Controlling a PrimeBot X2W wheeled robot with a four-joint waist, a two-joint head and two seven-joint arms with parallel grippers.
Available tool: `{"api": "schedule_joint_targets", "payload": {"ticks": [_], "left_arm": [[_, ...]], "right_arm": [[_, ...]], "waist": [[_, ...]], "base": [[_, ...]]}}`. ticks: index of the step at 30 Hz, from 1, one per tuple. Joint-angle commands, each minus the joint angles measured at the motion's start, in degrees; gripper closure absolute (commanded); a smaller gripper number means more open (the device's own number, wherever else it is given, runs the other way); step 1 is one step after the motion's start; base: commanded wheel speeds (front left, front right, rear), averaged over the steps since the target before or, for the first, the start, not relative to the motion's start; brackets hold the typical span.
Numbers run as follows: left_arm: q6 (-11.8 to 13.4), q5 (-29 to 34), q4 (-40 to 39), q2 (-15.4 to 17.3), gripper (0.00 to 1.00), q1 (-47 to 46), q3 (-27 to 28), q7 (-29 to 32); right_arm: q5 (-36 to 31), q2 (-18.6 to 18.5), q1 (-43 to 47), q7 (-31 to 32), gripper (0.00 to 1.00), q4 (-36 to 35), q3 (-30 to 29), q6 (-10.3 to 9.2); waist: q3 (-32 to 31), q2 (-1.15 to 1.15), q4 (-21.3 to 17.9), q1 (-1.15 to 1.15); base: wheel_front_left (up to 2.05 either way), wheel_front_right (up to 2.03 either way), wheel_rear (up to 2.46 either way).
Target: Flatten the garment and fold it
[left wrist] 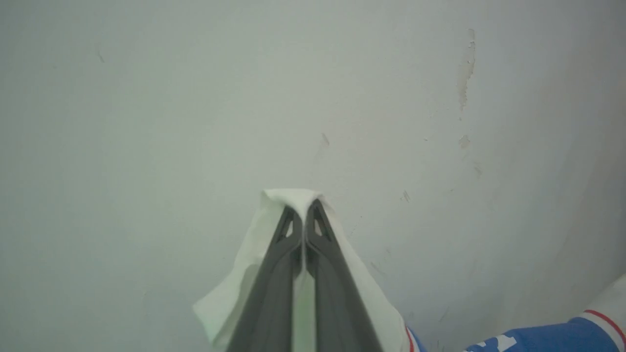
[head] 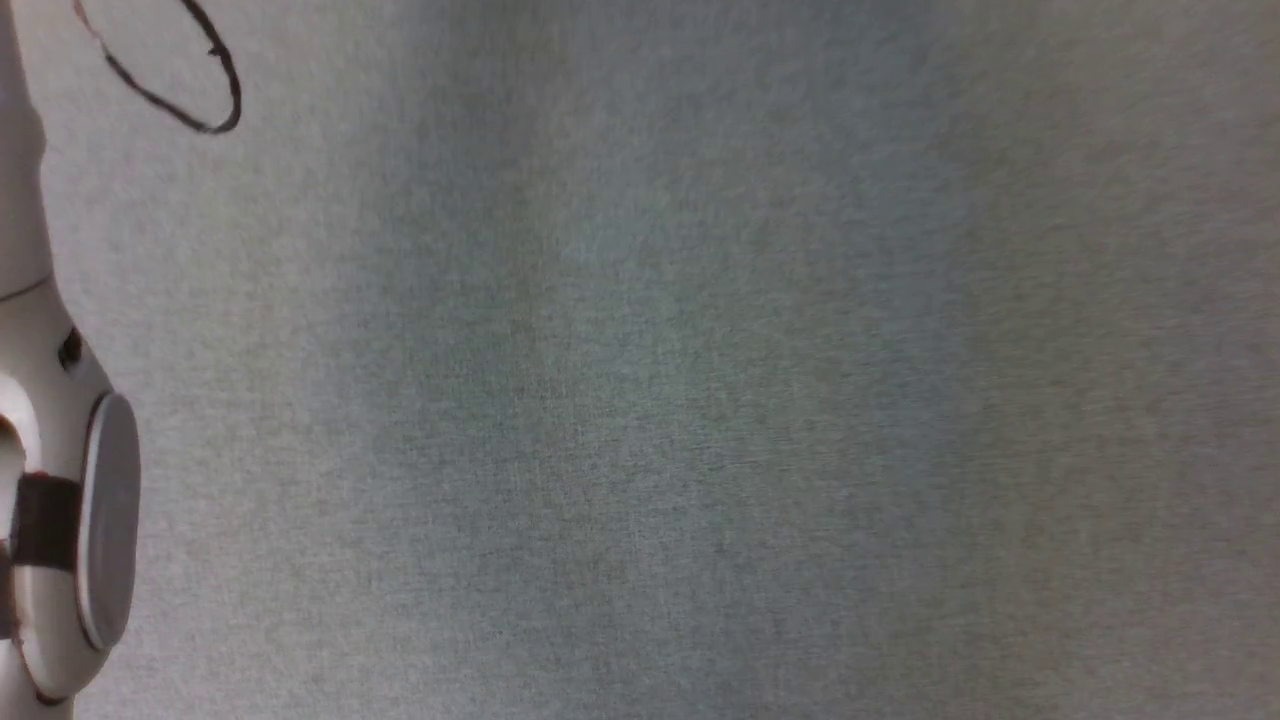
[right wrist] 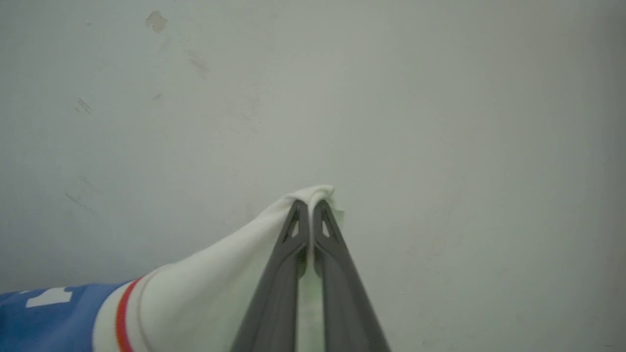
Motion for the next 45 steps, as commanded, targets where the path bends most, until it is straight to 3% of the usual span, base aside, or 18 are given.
{"api": "schedule_joint_targets", "payload": {"ticks": [1,6,14,23,28,34,40,45], "left_arm": [[-1.2,-0.5,0.8,-0.3,1.00,-1.0,0.3,-1.4],[-4.6,-1.5,3.6,-0.2,1.00,-2.5,0.7,-5.6],[-8.1,-4.0,6.5,1.2,1.00,-1.4,2.7,-10.1],[-9.4,-8.2,2.3,2.2,1.00,8.9,4.1,-9.7],[-6.3,-12.5,-4.5,2.9,1.00,18.0,7.8,-5.8],[-1.4,-14.1,-16.7,5.2,1.00,34.9,8.8,2.2],[2.8,-15.7,-29.2,6.0,1.00,51.7,10.8,7.1],[4.5,-16.7,-35.8,5.2,1.00,64.1,11.2,9.1]], "right_arm": [[-1.1,-0.6,-1.1,-1.4,1.00,0.4,0.0,-0.04],[-3.9,-2.3,-3.5,-5.4,1.00,1.2,1.2,-0.04],[-4.7,-3.2,-3.1,-8.4,1.00,2.4,2.7,-0.04],[2.4,-4.1,4.6,-10.6,1.00,0.3,6.4,-0.04],[10.2,-5.5,12.2,-9.1,1.00,-6.4,9.1,-0.04],[19.4,-7.2,28.0,-3.5,1.00,-18.7,10.0,-0.04],[24.5,-8.1,43.9,2.2,1.00,-32.1,7.0,-0.04],[26.4,-5.9,56.4,5.3,1.00,-41.2,3.0,-0.04]], "waist": [[6.9,0.00,2.5,-0.02],[10.6,0.00,3.4,-0.02],[14.0,0.00,4.1,-0.02],[12.4,0.00,5.0,-0.02],[9.1,0.00,4.3,-0.02],[4.4,0.00,2.6,-0.02],[-0.2,0.00,2.1,-0.02],[-4.5,0.00,2.7,-0.02]], "base": [[0.00,0.00,0.00],[0.00,0.00,0.00],[0.00,0.00,0.00],[0.00,0.00,0.00],[0.00,0.00,0.00],[0.00,0.00,0.00],[0.00,0.00,0.00],[0.00,0.00,0.00]]}}
